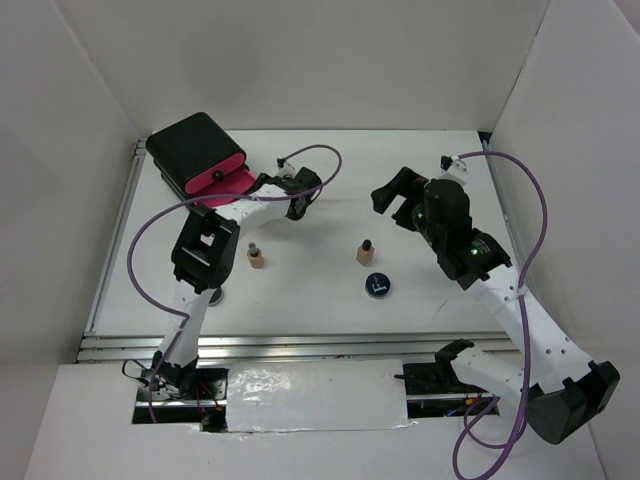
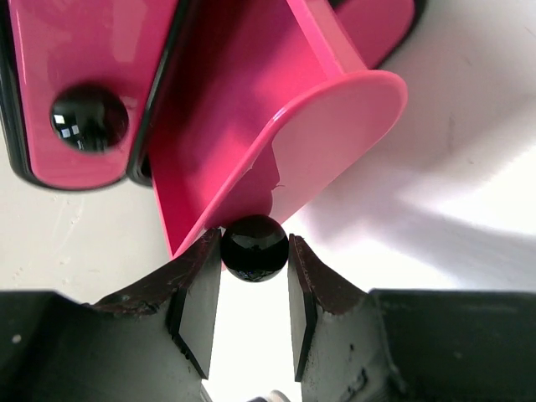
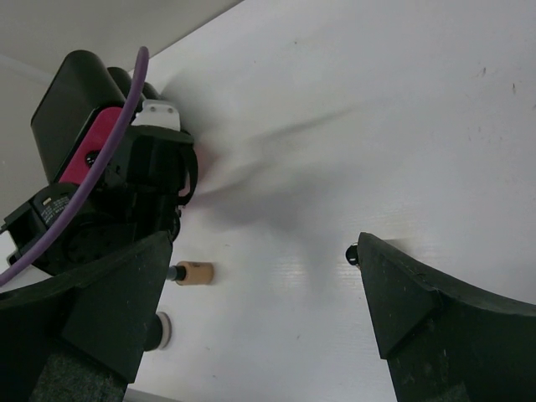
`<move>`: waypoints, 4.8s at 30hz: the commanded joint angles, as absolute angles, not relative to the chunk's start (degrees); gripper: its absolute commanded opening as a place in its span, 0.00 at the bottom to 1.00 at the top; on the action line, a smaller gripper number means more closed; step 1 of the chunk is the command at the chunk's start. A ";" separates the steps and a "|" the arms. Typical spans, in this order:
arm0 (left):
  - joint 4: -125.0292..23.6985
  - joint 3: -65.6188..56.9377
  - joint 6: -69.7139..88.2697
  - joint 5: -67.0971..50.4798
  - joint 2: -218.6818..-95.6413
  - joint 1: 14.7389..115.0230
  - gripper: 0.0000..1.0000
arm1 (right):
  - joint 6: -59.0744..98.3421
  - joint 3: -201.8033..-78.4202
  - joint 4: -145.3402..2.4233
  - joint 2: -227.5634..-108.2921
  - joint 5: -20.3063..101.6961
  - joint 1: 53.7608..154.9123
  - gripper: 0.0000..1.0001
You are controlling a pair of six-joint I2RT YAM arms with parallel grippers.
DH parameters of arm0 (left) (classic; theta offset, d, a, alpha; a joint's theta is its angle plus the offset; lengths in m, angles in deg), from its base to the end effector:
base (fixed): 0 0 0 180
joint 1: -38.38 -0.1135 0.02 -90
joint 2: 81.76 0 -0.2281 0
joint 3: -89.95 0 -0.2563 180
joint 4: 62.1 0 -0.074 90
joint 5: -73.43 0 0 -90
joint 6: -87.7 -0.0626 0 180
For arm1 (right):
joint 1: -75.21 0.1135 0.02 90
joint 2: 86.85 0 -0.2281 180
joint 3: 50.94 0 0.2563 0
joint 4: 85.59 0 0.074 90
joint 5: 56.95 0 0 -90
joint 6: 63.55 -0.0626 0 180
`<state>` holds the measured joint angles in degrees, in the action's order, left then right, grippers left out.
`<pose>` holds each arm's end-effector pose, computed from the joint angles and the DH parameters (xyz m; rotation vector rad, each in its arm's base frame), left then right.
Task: Organize the makeup
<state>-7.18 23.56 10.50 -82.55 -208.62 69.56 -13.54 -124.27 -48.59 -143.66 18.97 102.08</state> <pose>0.4089 -0.1806 0.1449 0.0772 2.1512 1.1315 0.2451 0.1071 0.3301 0.3885 1.9165 0.5441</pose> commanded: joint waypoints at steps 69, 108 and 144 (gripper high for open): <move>-5.40 -30.89 59.22 -30.37 -161.47 46.21 1.00 | -10.03 -134.96 -52.10 -152.50 34.37 103.07 1.00; -22.63 1.63 43.31 -38.72 -173.77 46.12 0.33 | -10.29 -134.79 -50.26 -150.66 33.14 103.07 1.00; -6.64 6.73 40.50 -35.12 -157.62 46.20 0.99 | -18.46 -115.38 -31.97 -145.04 24.61 100.52 1.00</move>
